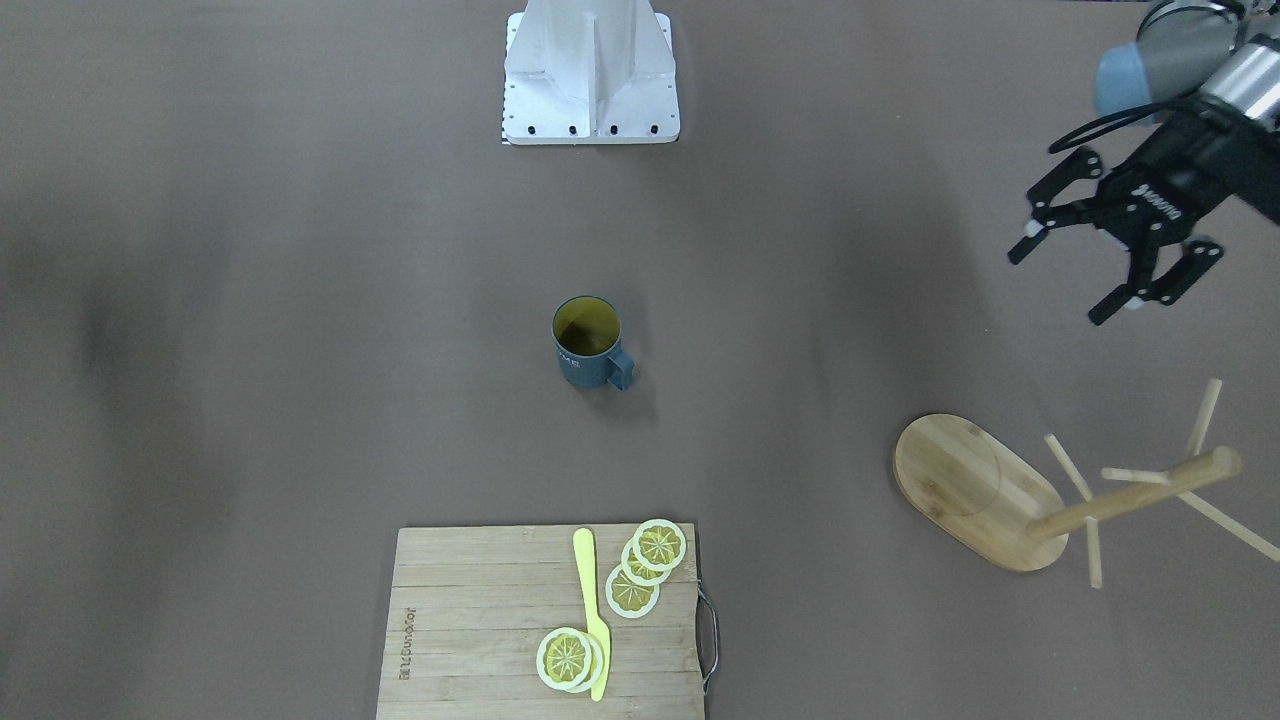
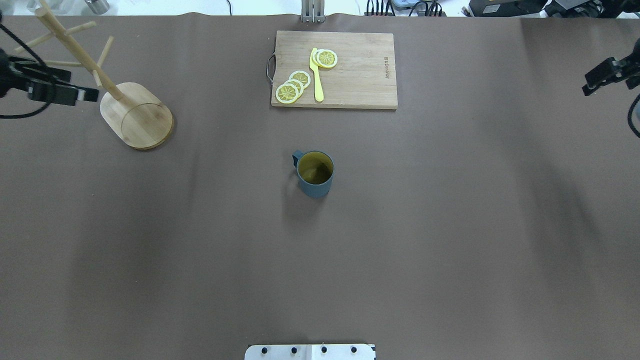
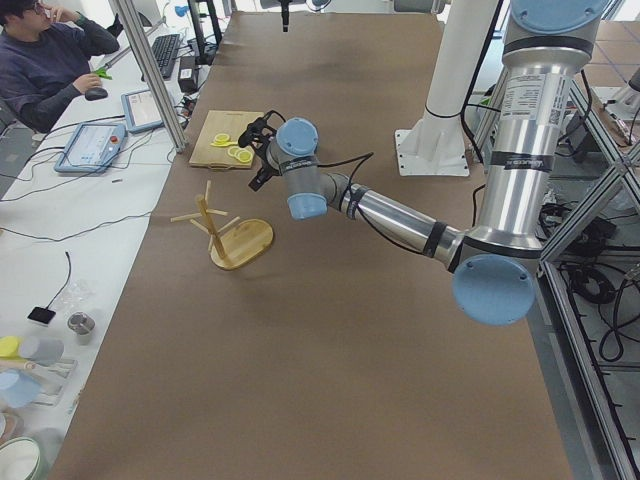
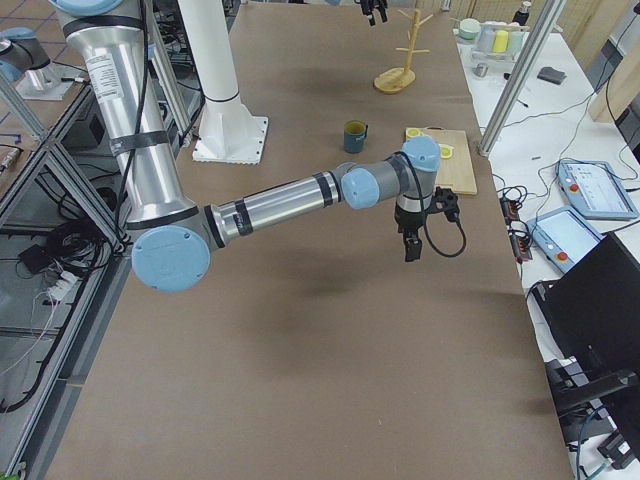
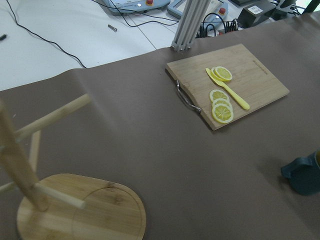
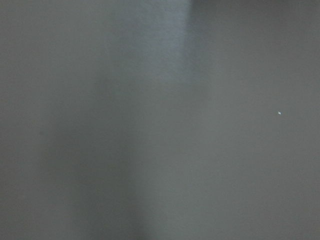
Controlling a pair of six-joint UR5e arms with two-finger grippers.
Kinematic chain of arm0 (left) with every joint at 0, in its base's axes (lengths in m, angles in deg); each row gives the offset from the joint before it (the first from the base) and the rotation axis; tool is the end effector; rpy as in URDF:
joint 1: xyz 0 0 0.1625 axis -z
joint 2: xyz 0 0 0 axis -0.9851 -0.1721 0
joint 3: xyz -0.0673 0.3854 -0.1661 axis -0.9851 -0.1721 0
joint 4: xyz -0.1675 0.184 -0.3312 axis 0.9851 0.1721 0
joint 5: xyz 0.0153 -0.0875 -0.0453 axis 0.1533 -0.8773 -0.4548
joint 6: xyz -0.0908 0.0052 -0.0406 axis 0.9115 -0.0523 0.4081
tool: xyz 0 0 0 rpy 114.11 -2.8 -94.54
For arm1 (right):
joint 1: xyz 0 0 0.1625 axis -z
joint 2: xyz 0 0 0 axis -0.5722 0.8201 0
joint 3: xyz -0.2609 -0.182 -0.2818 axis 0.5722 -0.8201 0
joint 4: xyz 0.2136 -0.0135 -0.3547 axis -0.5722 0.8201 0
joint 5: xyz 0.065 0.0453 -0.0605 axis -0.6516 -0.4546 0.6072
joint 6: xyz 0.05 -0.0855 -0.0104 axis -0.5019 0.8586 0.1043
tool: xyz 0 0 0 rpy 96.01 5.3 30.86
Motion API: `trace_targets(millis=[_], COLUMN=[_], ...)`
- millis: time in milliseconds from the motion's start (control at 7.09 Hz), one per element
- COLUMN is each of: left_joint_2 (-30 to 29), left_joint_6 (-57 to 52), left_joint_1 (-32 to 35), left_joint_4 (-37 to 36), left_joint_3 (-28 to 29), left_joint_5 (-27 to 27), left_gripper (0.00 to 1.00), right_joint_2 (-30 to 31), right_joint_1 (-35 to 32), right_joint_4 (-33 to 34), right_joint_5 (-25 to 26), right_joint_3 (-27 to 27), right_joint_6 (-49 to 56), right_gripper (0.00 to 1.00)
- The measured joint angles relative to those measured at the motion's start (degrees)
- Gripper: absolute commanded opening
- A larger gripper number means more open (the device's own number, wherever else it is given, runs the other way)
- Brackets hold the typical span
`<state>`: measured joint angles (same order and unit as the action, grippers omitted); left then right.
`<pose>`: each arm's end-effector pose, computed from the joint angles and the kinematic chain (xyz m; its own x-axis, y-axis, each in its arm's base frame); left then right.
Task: Hang cup on storage rack
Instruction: 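Release the mug and withdraw the right arm while the left arm reaches forward, then move the left gripper to the mug handle and grasp it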
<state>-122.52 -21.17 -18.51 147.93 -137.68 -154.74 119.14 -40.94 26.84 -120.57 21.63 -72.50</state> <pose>0.1904 -0.5045 0.3549 0.4102 0.5933 -0.6927 0.1464 0.7068 0.6921 -0.0732 -0.5838 0.5010 0.7511 -0.1321 0.6468 0.0417 0.9873 0.1532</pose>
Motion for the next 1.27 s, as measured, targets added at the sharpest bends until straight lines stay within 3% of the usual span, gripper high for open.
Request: trace_targets(millis=[282, 705, 987, 1269], left_joint_2=[-8.1, -14.2, -16.8, -19.7], left_joint_6=[-0.2, -0.5, -0.8, -1.3], left_joint_1=[-9.4, -19.6, -22.9, -25.1], left_joint_4=[0.3, 0.9, 4.2, 10.0], left_joint_3=[6.3, 11.6, 16.5, 23.8], left_joint_5=[6.9, 16.7, 20.9, 21.6], left_gripper=[0.98, 0.97, 0.93, 0.89], right_joint_2=[6.4, 17.3, 20.1, 20.0], right_joint_1=[-4.8, -7.4, -8.4, -8.7], right_joint_4=[-0.5, -9.0, -11.0, -11.2], right_joint_5=[-1.4, -1.3, -1.5, -1.6], right_joint_3=[0.1, -0.5, -0.5, -0.5], right_joint_6=[7.5, 9.6, 9.6, 9.5], right_gripper=[1.0, 1.0, 1.0, 1.0])
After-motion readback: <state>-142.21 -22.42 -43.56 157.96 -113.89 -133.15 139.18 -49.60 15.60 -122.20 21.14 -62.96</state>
